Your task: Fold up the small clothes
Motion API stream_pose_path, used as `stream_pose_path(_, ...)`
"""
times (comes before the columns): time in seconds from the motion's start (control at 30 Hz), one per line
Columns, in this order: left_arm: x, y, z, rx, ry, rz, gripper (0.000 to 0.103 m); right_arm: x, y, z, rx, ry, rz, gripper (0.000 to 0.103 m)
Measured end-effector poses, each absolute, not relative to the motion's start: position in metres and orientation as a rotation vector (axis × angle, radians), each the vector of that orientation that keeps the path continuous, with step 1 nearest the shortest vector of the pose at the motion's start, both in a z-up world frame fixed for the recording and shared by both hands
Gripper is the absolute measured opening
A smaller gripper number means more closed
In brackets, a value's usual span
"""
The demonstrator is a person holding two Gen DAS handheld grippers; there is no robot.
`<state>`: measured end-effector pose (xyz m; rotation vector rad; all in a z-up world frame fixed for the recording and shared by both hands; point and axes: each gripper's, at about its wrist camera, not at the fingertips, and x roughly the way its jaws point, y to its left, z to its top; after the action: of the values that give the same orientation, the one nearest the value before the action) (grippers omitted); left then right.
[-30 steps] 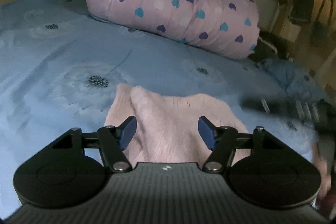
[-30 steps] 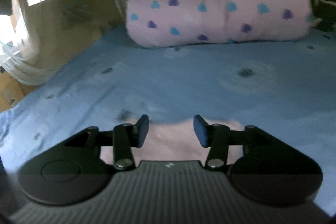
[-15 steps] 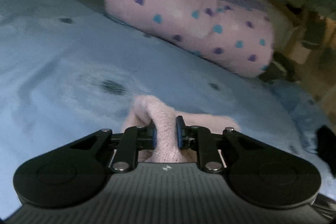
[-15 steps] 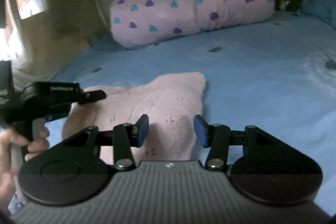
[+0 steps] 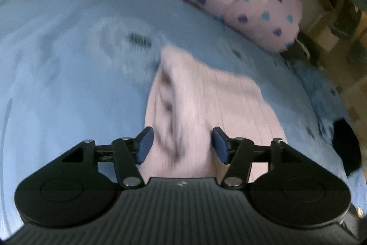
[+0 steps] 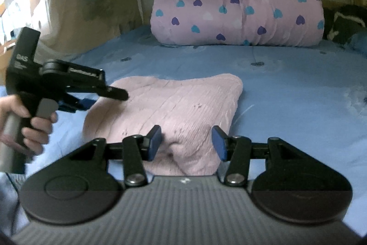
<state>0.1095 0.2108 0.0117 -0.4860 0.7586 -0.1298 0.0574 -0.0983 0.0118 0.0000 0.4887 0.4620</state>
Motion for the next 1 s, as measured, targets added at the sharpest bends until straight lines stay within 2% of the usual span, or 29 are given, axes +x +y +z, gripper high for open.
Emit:
stream_pose_path(0.2, 0.094, 0.206, 0.004, -0.472, 0.796, -0.142, 0.064, 0.047, -0.085, -0.006, -0.111, 0.543, 0.348, 0.051)
stream_pose_path(0.4, 0.097, 0.211, -0.003, -0.541, 0.814, -0.143, 0.063, 0.058, -0.08, -0.007, -0.028, 0.552, 0.307, 0.051)
stream_pose_path(0.47, 0.094, 0.211, -0.001, -0.524, 0.806, -0.142, 0.047, 0.061, -0.075, -0.004, -0.034, 0.54, 0.299, 0.051)
stream_pose_path(0.5, 0.093, 0.211, 0.002, -0.514, 0.805, -0.139, 0.036, 0.061, -0.072, -0.003, -0.041, 0.538, 0.298, 0.044)
stream_pose_path(0.53, 0.092, 0.212, 0.005, -0.505, 0.805, -0.128, 0.03, 0.06, -0.072, 0.0, -0.045, 0.524, 0.29, 0.03)
stream_pose_path(0.6, 0.09, 0.213, 0.011, -0.455, 0.812, -0.107, 0.028, 0.052, -0.078, 0.01, -0.028, 0.474, 0.281, 0.027)
stream_pose_path(0.73, 0.092, 0.214, 0.005, -0.423, 0.862, -0.083, 0.028, 0.048, -0.081, 0.004, -0.101, 0.507, 0.311, 0.026)
stream_pose_path(0.9, 0.092, 0.215, 0.014, -0.436, 0.841, -0.112, 0.029, 0.048, -0.081, -0.01, -0.147, 0.552, 0.328, 0.027)
stream_pose_path(0.97, 0.092, 0.215, 0.019, -0.459, 0.829, -0.118, 0.035, 0.05, -0.086, -0.004, -0.129, 0.557, 0.351, 0.03)
stream_pose_path(1.0, 0.092, 0.214, 0.022, -0.466, 0.818, -0.115, 0.047, 0.05, -0.089, -0.001, -0.114, 0.564, 0.366, 0.031)
